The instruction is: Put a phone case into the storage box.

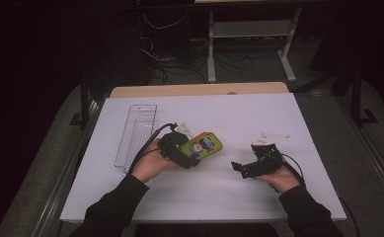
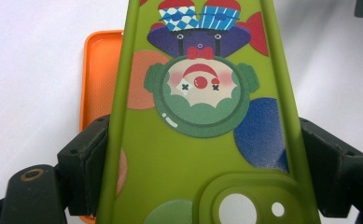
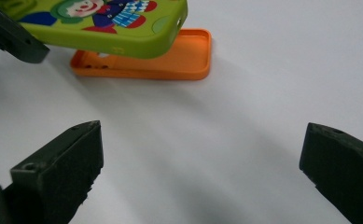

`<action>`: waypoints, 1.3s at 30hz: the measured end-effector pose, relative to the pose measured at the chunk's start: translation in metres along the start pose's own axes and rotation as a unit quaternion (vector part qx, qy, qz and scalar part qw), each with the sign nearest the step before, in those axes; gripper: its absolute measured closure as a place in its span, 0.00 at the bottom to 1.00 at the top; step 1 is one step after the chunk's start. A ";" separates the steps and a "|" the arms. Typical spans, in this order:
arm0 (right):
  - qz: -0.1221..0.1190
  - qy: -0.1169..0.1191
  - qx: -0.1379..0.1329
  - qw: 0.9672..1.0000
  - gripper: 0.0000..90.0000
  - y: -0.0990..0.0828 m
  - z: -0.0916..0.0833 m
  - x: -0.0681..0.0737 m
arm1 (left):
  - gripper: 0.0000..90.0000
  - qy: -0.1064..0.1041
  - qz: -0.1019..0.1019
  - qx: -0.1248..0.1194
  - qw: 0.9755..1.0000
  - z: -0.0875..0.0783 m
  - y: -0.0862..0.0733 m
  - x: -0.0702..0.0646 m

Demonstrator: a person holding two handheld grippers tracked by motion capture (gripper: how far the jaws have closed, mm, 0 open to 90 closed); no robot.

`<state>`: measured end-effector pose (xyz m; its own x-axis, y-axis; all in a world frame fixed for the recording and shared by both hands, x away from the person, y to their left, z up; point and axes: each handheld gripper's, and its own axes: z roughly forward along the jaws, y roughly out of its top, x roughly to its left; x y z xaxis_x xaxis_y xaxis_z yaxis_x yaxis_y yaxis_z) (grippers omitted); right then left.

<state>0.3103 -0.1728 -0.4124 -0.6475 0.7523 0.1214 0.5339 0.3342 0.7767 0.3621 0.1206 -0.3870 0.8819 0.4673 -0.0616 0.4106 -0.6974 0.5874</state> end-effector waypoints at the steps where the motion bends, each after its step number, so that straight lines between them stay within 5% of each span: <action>1: -0.006 -0.007 0.000 1.000 0.00 0.000 0.000 0.001 | 0.18 0.000 0.000 0.000 1.000 0.000 0.000 0.000; 10: -0.019 -0.026 -0.008 0.999 0.00 0.000 0.003 -0.002 | 0.18 -0.002 -0.007 -0.005 1.000 -0.002 -0.001 0.001; 20: -0.063 -0.041 -0.009 0.997 0.00 0.000 0.005 0.004 | 0.18 -0.008 -0.006 -0.006 1.000 -0.004 -0.001 0.004; 27: -0.113 -0.070 -0.005 0.991 0.00 0.001 0.004 0.008 | 0.18 -0.011 -0.022 -0.020 0.999 -0.002 -0.001 0.000; 30: -0.129 -0.080 -0.005 0.988 0.00 0.001 0.005 0.011 | 0.18 -0.010 -0.003 -0.008 1.000 -0.003 -0.001 0.002; 39: -0.175 -0.111 -0.020 0.978 0.00 0.003 0.002 0.016 | 0.18 -0.012 -0.003 -0.010 1.000 -0.003 -0.001 0.001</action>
<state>0.3028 -0.1587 -0.4091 -0.6505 0.7018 -0.2904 0.2756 0.5744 0.7708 0.3616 0.1234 -0.3850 0.8846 0.4588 -0.0839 0.4118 -0.6839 0.6022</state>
